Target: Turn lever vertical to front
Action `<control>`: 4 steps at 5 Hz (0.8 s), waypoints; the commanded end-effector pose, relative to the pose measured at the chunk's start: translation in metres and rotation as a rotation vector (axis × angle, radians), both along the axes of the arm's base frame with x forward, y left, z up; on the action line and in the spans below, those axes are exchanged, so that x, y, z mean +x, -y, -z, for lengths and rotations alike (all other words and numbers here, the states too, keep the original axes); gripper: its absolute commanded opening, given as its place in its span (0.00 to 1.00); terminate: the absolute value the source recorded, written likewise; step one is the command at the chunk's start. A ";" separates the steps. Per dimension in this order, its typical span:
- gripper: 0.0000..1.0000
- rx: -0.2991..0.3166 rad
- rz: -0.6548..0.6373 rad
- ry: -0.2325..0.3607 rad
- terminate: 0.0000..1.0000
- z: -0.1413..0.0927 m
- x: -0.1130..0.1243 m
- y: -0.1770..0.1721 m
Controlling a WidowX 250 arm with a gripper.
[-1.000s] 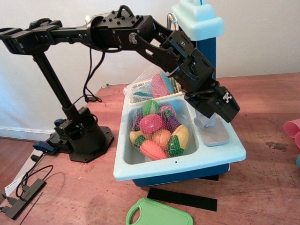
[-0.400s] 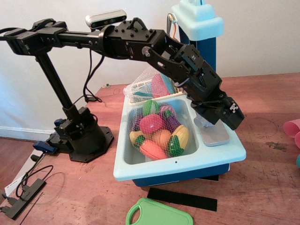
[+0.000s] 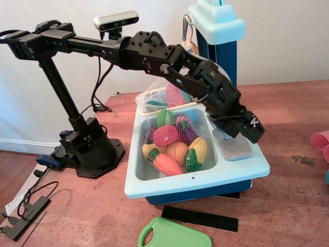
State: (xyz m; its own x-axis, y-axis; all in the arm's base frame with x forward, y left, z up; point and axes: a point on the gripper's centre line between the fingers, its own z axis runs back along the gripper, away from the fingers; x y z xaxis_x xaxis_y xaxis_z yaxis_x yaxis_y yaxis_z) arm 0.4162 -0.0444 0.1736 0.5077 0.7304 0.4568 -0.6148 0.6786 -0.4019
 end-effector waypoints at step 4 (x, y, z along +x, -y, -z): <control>1.00 -0.014 -0.120 0.141 0.00 -0.019 -0.036 -0.039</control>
State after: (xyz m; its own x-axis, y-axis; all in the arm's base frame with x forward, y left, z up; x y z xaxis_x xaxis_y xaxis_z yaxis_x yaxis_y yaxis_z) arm 0.3789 -0.0069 0.1719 0.3688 0.7839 0.4995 -0.6429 0.6033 -0.4719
